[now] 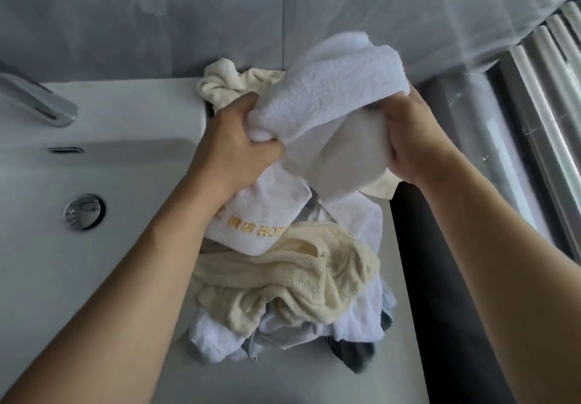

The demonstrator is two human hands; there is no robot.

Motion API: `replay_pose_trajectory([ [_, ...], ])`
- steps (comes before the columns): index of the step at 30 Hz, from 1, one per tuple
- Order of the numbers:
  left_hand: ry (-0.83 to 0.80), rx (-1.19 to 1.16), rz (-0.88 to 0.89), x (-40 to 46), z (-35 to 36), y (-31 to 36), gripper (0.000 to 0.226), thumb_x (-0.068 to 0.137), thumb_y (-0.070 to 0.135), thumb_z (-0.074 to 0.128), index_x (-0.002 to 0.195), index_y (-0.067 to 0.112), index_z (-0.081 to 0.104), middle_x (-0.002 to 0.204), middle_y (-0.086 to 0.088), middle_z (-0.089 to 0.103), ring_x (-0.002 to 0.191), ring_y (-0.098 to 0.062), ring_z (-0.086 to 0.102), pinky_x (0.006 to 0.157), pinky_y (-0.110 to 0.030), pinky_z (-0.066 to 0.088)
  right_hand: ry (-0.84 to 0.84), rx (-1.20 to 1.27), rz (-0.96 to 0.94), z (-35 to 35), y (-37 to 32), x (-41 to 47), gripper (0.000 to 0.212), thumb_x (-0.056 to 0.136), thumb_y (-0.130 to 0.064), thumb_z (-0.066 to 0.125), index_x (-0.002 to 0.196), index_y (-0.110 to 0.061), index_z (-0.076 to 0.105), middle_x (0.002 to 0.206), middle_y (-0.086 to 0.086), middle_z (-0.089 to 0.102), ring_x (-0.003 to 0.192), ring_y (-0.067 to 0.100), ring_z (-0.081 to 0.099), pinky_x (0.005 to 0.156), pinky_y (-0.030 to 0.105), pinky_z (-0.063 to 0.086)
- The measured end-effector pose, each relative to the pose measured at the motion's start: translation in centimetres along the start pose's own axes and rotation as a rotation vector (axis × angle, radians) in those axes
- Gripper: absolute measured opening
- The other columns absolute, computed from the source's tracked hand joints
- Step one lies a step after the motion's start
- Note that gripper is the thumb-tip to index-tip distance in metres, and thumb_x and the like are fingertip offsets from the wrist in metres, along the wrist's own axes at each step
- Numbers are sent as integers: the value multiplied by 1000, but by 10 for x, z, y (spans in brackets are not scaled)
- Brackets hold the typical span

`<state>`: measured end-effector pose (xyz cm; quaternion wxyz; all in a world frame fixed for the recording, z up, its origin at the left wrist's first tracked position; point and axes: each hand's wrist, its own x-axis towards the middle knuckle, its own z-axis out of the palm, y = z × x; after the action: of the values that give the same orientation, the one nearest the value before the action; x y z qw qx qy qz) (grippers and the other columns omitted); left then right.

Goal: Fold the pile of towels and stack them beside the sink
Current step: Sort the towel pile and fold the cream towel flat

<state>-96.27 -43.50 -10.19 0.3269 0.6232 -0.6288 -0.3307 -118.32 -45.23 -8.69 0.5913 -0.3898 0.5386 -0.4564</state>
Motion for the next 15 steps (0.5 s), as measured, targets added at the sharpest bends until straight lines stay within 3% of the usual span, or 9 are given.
replay_pose_trajectory([
  [3, -116, -71, 22, -27, -23, 17, 21, 62, 27, 61, 81, 21, 57, 62, 14, 55, 59, -6, 50, 55, -23, 41, -66, -43, 190, -2, -7, -27, 64, 66, -15, 57, 127, 3, 55, 121, 25, 62, 107, 38, 63, 97, 53, 50],
  [5, -268, -126, -16, -45, -37, 21, 16, 60, 23, 61, 75, 27, 59, 62, 13, 55, 61, -7, 53, 57, -27, 43, -161, -107, 241, -7, -5, -46, 64, 64, -13, 55, 126, 1, 57, 120, 22, 64, 108, 35, 64, 99, 50, 49],
  [8, -520, -42, -144, -68, -47, 13, 20, 56, 26, 62, 75, 29, 63, 61, 12, 62, 59, -6, 60, 59, -29, 46, -463, -83, 279, -14, -4, -73, 61, 70, -9, 59, 131, -7, 55, 126, 18, 63, 116, 33, 61, 98, 43, 50],
  [10, -636, 151, -193, -83, -36, 1, 25, 57, 36, 64, 81, 40, 62, 69, 15, 67, 70, -8, 66, 62, -26, 48, -667, -23, 272, -19, -2, -83, 63, 80, -20, 66, 140, -25, 47, 137, 12, 56, 126, 29, 54, 103, 42, 46],
  [12, -638, 393, -108, -100, -12, -13, 38, 62, 51, 63, 98, 41, 55, 95, 13, 64, 95, -18, 61, 79, -36, 51, -605, -165, 248, -14, 14, -90, 59, 76, -52, 75, 128, -59, 48, 136, -9, 58, 126, 12, 54, 102, 32, 46],
  [13, -583, 478, -58, -110, 2, -20, 48, 65, 54, 59, 110, 38, 53, 110, 6, 61, 107, -23, 56, 89, -44, 50, -485, -296, 236, -6, 28, -93, 58, 70, -66, 74, 122, -64, 48, 132, -15, 60, 123, 5, 55, 100, 27, 47],
  [15, -394, 508, -9, -128, 24, -34, 55, 68, 47, 53, 117, 24, 54, 119, -5, 58, 114, -31, 52, 92, -49, 48, -228, -593, 209, 10, 72, -98, 64, 80, -71, 57, 136, -42, 45, 132, -7, 59, 122, 11, 54, 101, 29, 43],
])
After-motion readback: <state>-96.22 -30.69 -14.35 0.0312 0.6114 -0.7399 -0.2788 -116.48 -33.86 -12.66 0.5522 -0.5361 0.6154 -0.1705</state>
